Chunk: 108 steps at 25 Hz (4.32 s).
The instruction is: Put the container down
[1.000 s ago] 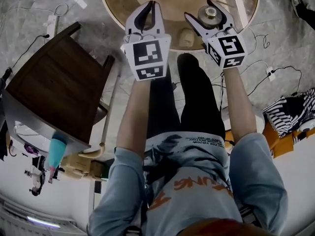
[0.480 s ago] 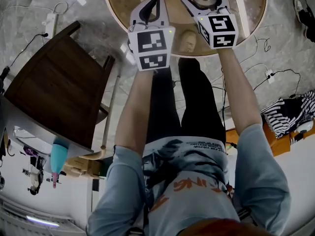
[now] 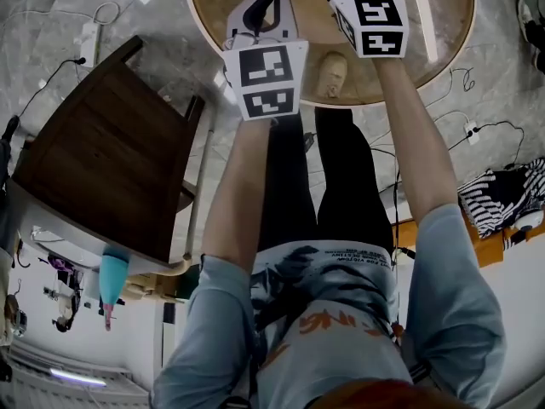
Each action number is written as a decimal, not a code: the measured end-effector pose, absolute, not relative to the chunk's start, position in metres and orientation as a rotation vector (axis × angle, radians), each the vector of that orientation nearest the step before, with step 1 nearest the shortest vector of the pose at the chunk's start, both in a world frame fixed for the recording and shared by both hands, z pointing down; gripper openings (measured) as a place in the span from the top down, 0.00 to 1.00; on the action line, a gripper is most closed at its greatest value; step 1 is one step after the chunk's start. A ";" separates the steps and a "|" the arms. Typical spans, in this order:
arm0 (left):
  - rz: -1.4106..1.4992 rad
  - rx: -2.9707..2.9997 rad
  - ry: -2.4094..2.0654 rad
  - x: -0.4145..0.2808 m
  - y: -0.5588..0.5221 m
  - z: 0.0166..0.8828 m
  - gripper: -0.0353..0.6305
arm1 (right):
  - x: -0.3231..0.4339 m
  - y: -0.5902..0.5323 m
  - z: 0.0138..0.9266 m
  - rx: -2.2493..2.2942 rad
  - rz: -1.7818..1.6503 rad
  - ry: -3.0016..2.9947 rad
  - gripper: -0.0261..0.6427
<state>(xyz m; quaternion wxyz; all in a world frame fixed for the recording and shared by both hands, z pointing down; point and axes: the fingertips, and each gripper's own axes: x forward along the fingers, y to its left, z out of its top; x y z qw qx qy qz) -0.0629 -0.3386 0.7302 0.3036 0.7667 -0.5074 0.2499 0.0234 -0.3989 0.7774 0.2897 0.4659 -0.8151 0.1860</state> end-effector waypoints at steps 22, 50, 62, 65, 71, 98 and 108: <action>0.657 2.009 -1.340 -0.060 -0.341 0.737 0.90 | 0.041 -0.370 0.780 1.240 0.544 -2.246 0.41; 0.589 2.052 -1.456 -0.018 -0.284 0.660 0.90 | 0.084 -0.283 0.684 1.195 0.522 -2.313 0.79; 0.535 2.117 -1.545 -0.009 -0.247 0.531 0.90 | 0.104 -0.265 0.532 1.194 0.456 -2.360 0.94; 0.479 2.107 -1.607 -0.011 -0.250 0.491 0.90 | 0.109 -0.263 0.498 1.238 0.461 -2.383 0.94; 0.381 2.070 -1.695 -0.009 -0.247 0.422 0.90 | 0.131 -0.253 0.423 1.388 0.477 -2.382 0.94; -0.010 2.459 -1.792 0.052 -0.260 0.150 0.91 | 0.157 -0.266 0.153 1.587 0.070 -2.696 0.94; -0.049 2.490 -1.921 0.024 -0.270 0.103 0.91 | 0.130 -0.277 0.107 1.530 -0.046 -2.810 0.94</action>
